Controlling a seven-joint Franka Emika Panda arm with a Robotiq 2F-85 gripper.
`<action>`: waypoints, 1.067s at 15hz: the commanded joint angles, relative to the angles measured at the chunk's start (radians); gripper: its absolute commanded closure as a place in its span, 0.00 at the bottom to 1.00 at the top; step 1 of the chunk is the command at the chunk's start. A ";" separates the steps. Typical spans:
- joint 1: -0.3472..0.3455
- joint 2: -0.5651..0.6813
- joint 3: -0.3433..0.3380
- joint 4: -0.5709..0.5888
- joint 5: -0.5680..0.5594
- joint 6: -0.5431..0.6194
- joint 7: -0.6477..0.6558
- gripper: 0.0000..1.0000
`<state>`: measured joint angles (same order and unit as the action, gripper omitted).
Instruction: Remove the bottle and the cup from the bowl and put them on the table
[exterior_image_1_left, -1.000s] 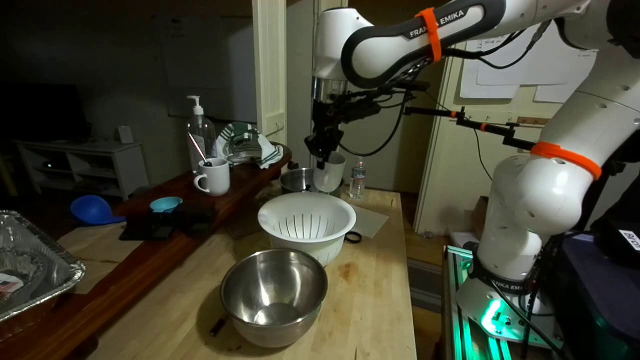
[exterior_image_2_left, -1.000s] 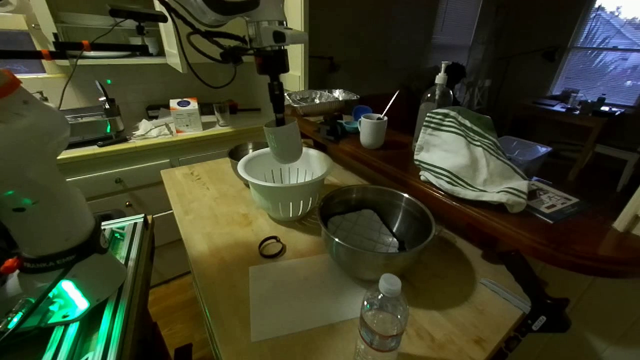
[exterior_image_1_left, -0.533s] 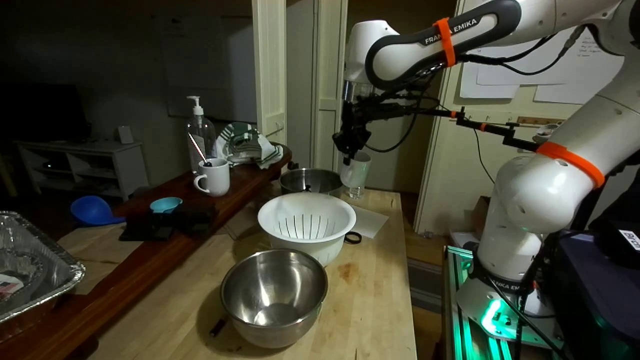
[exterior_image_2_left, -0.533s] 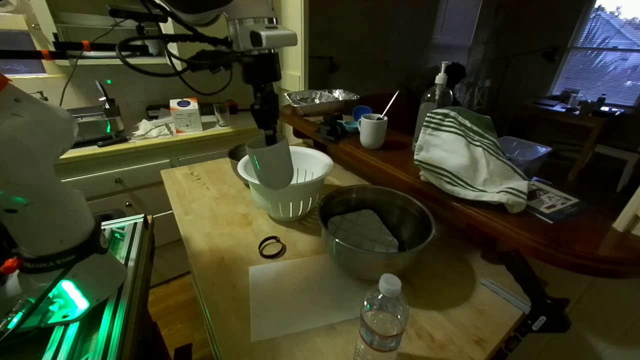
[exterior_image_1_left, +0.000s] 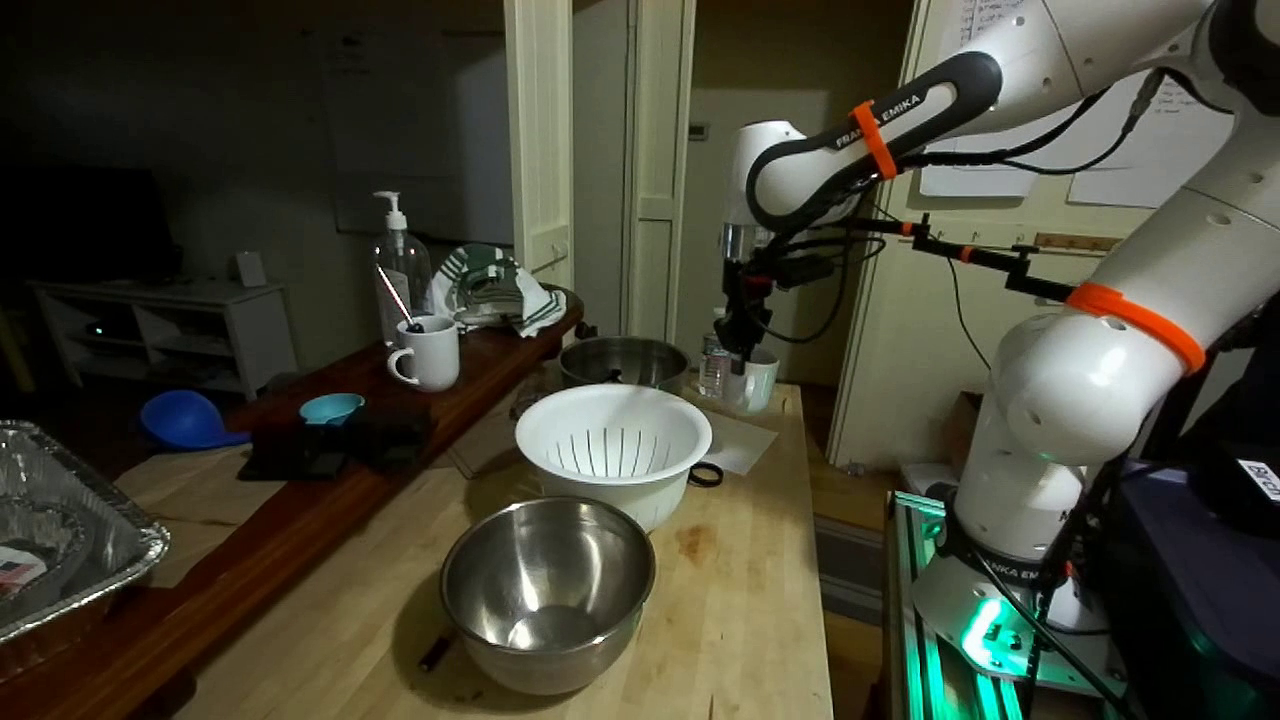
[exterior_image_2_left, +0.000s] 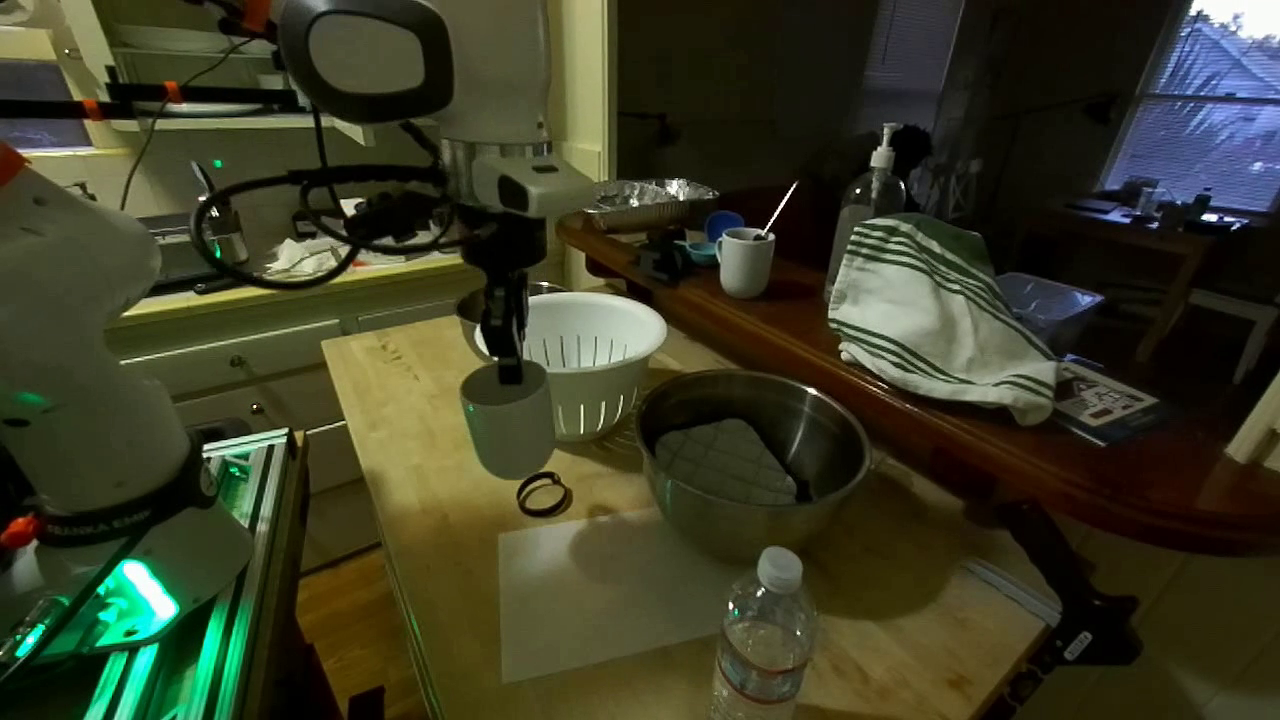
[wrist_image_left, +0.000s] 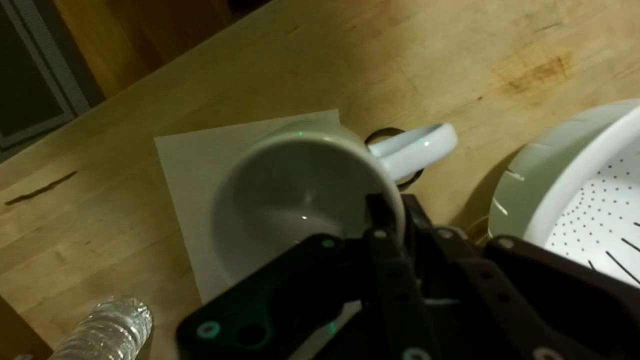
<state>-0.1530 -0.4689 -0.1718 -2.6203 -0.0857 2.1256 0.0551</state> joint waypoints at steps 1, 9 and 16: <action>-0.015 0.014 -0.001 -0.007 0.018 0.012 -0.033 0.89; -0.083 0.107 0.005 -0.017 -0.156 0.021 -0.041 0.97; -0.190 0.159 -0.061 -0.017 -0.250 0.120 0.035 0.97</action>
<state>-0.3100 -0.3192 -0.2050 -2.6350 -0.3173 2.1959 0.0582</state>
